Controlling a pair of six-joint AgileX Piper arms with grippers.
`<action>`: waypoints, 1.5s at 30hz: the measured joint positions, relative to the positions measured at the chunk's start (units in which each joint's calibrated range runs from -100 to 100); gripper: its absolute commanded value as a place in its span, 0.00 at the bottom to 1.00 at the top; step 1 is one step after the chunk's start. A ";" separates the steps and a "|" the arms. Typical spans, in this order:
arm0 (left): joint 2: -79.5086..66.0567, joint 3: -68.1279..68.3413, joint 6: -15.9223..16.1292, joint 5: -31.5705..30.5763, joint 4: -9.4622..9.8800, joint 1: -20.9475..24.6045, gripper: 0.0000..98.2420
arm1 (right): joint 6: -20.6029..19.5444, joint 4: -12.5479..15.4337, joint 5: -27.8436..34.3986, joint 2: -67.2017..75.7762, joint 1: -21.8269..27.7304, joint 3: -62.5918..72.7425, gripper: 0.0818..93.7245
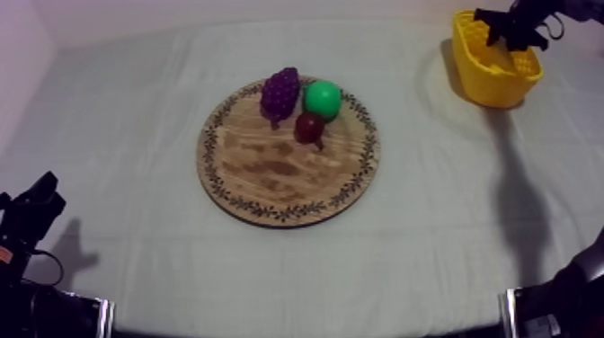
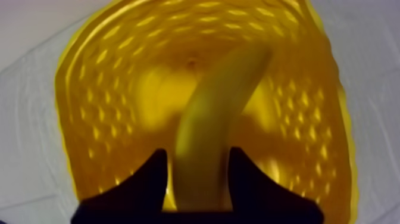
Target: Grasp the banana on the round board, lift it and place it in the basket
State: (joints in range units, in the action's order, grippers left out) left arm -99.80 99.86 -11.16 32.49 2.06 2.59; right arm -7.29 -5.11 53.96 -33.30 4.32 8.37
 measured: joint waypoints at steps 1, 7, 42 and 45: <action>0.00 0.00 0.00 0.00 0.00 0.00 0.00 | -0.11 0.00 -0.11 0.00 0.00 0.00 0.40; 0.00 0.00 0.00 0.00 0.00 0.00 0.00 | -0.32 0.19 -0.16 0.00 0.11 0.27 0.41; 0.00 0.00 0.00 0.00 0.00 0.00 0.00 | 14.53 12.71 -28.99 52.48 5.88 -60.06 0.00; 0.00 0.00 0.00 0.00 0.00 0.00 0.00 | 16.23 12.91 -29.18 58.93 5.07 -66.73 0.00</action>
State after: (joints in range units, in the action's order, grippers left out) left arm -99.80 99.86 -11.16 32.49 2.06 2.59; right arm 8.94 7.80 24.78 25.64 9.40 -58.36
